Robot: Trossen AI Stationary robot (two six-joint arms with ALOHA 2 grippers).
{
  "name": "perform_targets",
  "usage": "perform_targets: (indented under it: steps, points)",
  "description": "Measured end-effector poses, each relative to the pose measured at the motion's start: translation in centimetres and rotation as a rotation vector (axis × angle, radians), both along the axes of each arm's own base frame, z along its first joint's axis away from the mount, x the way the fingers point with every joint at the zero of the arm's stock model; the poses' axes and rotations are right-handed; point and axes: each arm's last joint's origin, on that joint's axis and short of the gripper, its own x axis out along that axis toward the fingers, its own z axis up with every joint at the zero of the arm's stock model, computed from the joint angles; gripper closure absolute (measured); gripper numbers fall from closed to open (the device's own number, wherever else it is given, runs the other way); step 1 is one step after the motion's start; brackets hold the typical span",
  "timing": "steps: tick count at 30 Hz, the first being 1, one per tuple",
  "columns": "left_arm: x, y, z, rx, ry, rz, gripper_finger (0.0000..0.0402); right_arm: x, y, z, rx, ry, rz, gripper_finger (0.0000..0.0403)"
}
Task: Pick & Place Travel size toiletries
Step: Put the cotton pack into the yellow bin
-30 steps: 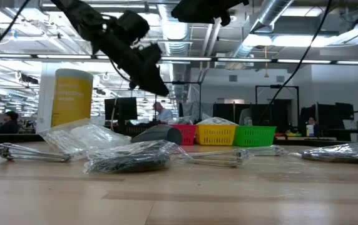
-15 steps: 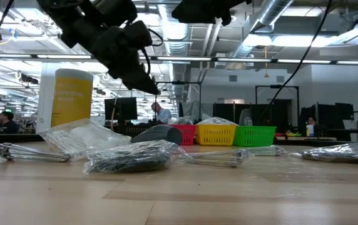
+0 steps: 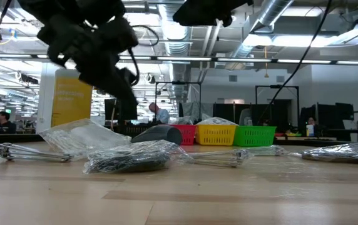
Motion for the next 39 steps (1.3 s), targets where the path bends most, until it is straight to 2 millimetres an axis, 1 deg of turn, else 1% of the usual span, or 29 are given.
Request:
perform_targets:
  steps: [4,9,12,19,24,29,33,36,39]
  points:
    - [-0.8,0.2,-1.0,-0.005,0.084,0.073,0.0302,-0.2,0.4,-0.6,0.001,0.056,0.008,0.0274]
    - [-0.9,0.0,-1.1,-0.035,0.094,0.100,0.0298,-0.3,0.4,-0.8,0.011,0.080,0.004,0.0274]
    - [-0.9,0.1,-1.2,-0.040,0.097,0.120,0.0278,-0.4,0.3,-0.9,0.022,0.081,-0.001,0.0274]
    - [-1.3,0.2,-1.5,-0.028,0.147,0.170,0.0214,-0.4,0.3,-1.1,0.021,0.099,-0.003,0.0274]
    - [-1.8,0.3,-1.8,-0.069,0.213,0.240,0.0189,-0.4,0.3,-1.1,0.021,0.099,-0.003,0.0274]
    - [-2.1,0.3,-2.0,-0.091,0.253,0.256,0.0181,-0.4,0.3,-1.1,0.020,0.103,-0.003,0.0274]
    - [-2.1,0.1,-2.0,-0.149,0.265,0.251,0.0183,-0.5,0.3,-1.1,0.020,0.107,-0.003,0.0274]
    - [-2.2,0.0,-1.7,-0.200,0.264,0.249,0.0187,-0.5,0.3,-1.2,0.019,0.110,-0.003,0.0274]
    - [-2.6,0.0,-0.8,-0.220,0.244,0.239,0.0191,-0.5,0.3,-1.2,0.019,0.111,-0.003,0.0274]
